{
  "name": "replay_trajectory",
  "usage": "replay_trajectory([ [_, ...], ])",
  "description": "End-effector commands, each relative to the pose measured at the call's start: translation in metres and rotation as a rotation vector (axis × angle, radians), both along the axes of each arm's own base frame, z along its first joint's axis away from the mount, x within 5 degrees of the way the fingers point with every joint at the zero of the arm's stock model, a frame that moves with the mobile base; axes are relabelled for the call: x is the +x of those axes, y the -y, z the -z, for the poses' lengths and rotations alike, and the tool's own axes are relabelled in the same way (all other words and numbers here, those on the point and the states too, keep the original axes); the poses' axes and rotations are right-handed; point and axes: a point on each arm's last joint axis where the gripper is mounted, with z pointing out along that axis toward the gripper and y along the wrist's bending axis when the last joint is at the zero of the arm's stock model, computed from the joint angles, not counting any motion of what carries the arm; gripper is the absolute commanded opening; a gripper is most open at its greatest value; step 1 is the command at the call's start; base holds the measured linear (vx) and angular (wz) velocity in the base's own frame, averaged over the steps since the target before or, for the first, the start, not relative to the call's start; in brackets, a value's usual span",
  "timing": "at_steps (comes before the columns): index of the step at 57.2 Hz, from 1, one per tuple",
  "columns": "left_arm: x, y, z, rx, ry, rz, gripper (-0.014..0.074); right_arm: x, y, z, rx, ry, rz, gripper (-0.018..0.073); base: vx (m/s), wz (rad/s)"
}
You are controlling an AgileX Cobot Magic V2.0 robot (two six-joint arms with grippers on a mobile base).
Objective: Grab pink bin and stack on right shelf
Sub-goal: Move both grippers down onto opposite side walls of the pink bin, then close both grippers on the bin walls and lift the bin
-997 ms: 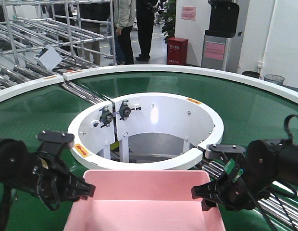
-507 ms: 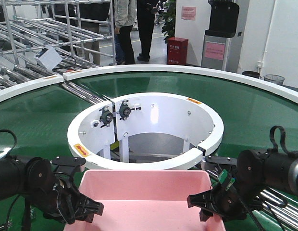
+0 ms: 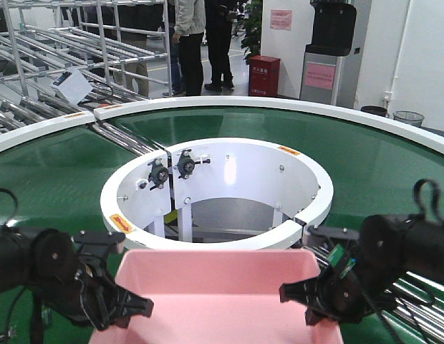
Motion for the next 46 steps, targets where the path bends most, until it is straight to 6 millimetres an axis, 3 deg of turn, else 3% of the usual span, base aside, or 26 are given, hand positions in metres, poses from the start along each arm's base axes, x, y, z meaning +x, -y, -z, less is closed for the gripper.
replay_trajectory([
  [1, -0.009, -0.002, -0.060, -0.073, 0.207, -0.001, -0.0003, -0.008, 0.003, -0.067, 0.086, 0.244, 0.020, -0.0011, 0.00, 0.00],
  [13, -0.046, -0.016, -0.130, -0.173, 0.399, -0.044, -0.0002, -0.044, 0.012, -0.129, 0.130, 0.429, 0.019, -0.0009, 0.00, 0.00],
  [20, -0.064, -0.023, -0.152, -0.207, 0.459, -0.058, -0.0002, -0.059, 0.015, -0.150, 0.145, 0.492, 0.018, -0.0009, 0.00, 0.00],
  [46, -0.074, -0.025, -0.148, -0.205, 0.392, -0.069, -0.0001, -0.071, 0.019, -0.159, 0.138, 0.501, 0.007, -0.0009, 0.00, 0.00],
])
